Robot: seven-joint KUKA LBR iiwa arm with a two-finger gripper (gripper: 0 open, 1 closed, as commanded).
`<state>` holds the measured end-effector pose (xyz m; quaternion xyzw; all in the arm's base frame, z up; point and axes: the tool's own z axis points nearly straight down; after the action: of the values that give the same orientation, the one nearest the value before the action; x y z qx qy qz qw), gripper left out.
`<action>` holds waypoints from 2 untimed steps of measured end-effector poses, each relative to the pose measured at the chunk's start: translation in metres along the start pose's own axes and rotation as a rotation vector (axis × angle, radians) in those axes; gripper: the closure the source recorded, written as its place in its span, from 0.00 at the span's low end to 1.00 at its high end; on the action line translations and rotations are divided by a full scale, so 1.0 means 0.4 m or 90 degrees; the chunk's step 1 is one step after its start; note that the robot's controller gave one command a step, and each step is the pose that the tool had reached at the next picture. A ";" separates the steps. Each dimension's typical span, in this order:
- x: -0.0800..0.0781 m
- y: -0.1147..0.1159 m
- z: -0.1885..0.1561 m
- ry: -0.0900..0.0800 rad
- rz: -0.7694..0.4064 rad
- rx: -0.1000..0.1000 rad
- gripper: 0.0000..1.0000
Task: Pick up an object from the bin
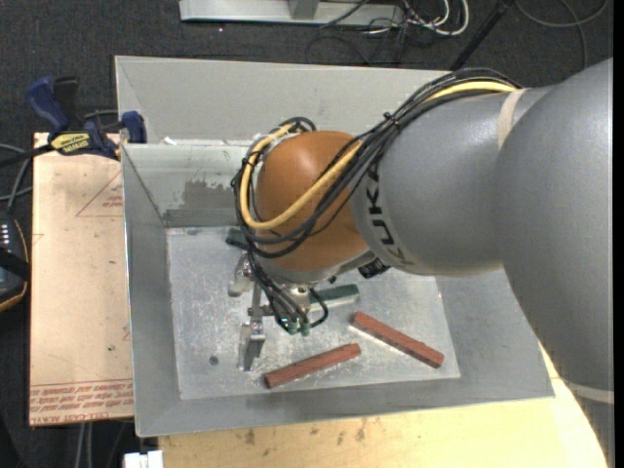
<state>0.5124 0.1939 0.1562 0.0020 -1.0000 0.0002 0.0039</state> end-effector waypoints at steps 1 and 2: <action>-0.005 -0.003 -0.011 -0.005 0.002 -0.001 0.00; -0.159 -0.066 0.118 -0.009 -0.076 -0.001 0.00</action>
Offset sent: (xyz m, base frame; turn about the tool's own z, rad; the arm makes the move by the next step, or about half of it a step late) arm 0.1017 -0.0448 -0.0862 -0.1968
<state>0.5759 0.1678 0.1087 0.0615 -0.9981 -0.0011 -0.0032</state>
